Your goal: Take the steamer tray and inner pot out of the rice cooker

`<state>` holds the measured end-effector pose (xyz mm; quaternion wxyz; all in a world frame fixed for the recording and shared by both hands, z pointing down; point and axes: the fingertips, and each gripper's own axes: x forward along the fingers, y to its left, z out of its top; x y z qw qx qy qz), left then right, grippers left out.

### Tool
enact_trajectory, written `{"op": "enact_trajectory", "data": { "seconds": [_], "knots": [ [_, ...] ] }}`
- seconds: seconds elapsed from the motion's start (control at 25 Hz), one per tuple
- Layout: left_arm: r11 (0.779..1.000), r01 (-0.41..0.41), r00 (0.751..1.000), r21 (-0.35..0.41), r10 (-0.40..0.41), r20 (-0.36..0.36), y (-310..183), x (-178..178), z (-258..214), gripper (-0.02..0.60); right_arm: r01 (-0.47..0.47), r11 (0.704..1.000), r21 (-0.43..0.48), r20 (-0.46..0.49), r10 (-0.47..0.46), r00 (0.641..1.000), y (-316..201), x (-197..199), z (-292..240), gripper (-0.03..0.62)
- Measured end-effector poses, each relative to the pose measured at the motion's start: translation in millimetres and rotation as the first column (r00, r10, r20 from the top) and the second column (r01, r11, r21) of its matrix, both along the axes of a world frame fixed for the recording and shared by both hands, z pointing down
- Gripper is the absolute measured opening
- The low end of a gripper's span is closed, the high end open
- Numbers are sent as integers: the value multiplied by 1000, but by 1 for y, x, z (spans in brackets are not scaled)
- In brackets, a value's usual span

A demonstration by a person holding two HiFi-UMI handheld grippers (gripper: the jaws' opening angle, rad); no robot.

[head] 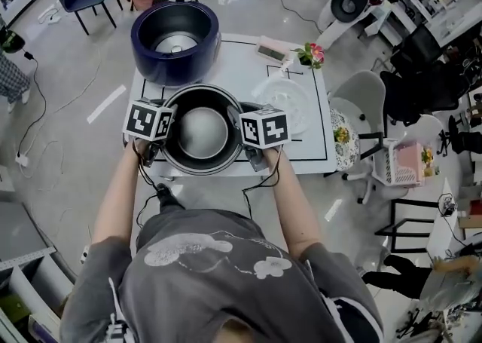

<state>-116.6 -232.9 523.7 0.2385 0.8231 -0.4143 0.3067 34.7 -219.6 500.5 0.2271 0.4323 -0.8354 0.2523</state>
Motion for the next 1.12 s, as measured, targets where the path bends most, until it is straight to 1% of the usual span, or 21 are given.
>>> {"op": "enact_trajectory", "data": {
  "seconds": [0.12,0.32,0.48,0.56,0.64,0.68,0.72,0.76,0.8,0.88,0.92,1.0,1.12],
  "knots": [
    [1000,-12,1000,-20,11,-12,-8,1,14,55,-8,1000,-17,-3,8,1000,-6,1,15,71],
    [999,-22,999,-47,20,-42,-23,2,19,58,-14,1000,-21,-14,14,1000,-21,2,22,72],
    [997,-21,996,-80,14,-90,-26,5,25,71,-18,999,-30,-25,18,1000,-26,5,31,74],
    [998,-24,994,-66,17,-105,-25,6,23,74,-29,999,-27,-28,28,999,-26,7,30,74],
    [1000,-12,994,-28,9,-105,-25,5,21,72,-34,999,-23,-61,32,998,-26,11,32,77],
    [1000,-4,995,-13,3,-102,-25,5,23,89,-24,999,-22,-85,22,996,-25,13,35,92],
    [1000,-3,995,-3,2,-101,-23,5,27,110,-5,1000,-21,-102,3,995,-22,13,39,158],
    [1000,-8,995,4,8,-101,-20,7,30,163,13,1000,-18,-110,-15,994,-18,12,44,221],
    [1000,-15,995,11,16,-100,-17,9,32,225,22,1000,-8,-109,-23,994,-14,13,46,222],
    [999,-12,996,47,17,-91,-12,11,30,322,11,999,33,-94,-8,996,-9,18,44,228],
    [997,0,996,78,7,-83,-11,11,26,342,-4,998,56,-82,9,997,-7,23,40,242],
    [991,35,997,131,-26,-72,-9,8,18,363,-37,995,93,-45,41,998,-6,31,28,247],
    [980,88,995,181,-77,-69,-4,2,5,377,-62,989,135,21,59,998,-2,40,10,253]
  ]
}}
